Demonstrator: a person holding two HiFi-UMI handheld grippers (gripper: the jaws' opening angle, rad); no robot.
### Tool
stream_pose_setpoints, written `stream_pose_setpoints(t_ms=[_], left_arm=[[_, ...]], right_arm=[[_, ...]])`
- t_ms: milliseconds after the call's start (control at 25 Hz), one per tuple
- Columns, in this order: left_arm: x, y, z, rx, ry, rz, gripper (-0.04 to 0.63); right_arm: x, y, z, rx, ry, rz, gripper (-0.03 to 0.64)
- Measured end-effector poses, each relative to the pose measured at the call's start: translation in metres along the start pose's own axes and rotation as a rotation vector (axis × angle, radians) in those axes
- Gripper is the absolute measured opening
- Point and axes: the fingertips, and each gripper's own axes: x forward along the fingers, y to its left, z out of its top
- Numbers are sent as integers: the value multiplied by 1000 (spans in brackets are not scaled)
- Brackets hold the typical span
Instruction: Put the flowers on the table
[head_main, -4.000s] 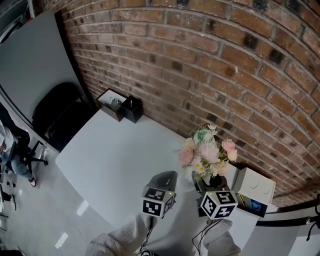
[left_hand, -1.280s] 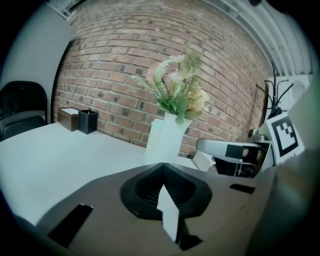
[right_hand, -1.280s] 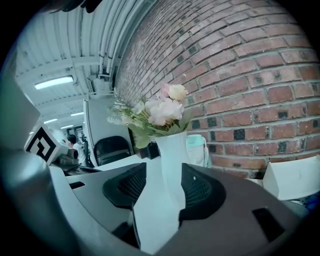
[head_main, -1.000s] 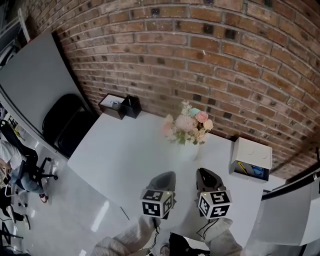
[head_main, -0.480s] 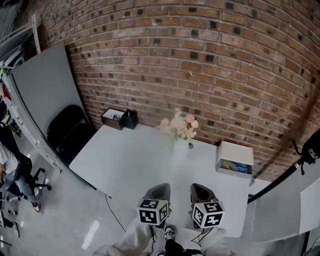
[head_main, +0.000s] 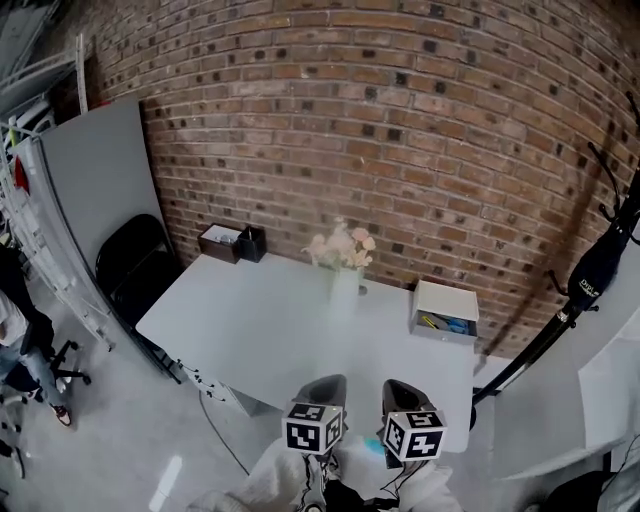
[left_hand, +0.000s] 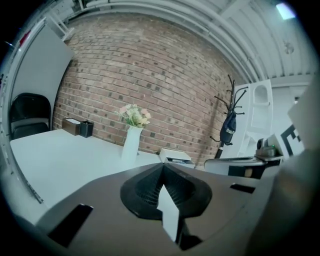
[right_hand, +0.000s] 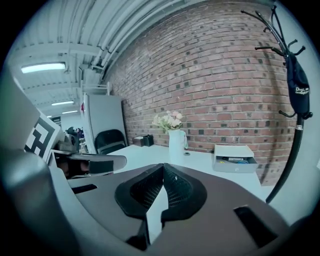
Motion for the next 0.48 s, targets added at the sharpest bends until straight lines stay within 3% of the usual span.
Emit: stream_pose_setpoints(t_ms=[480], left_arm=[[-28,-31,-18,-31,3,5,6]], right_arm=[[-41,13,4,-2,-21,13,25]])
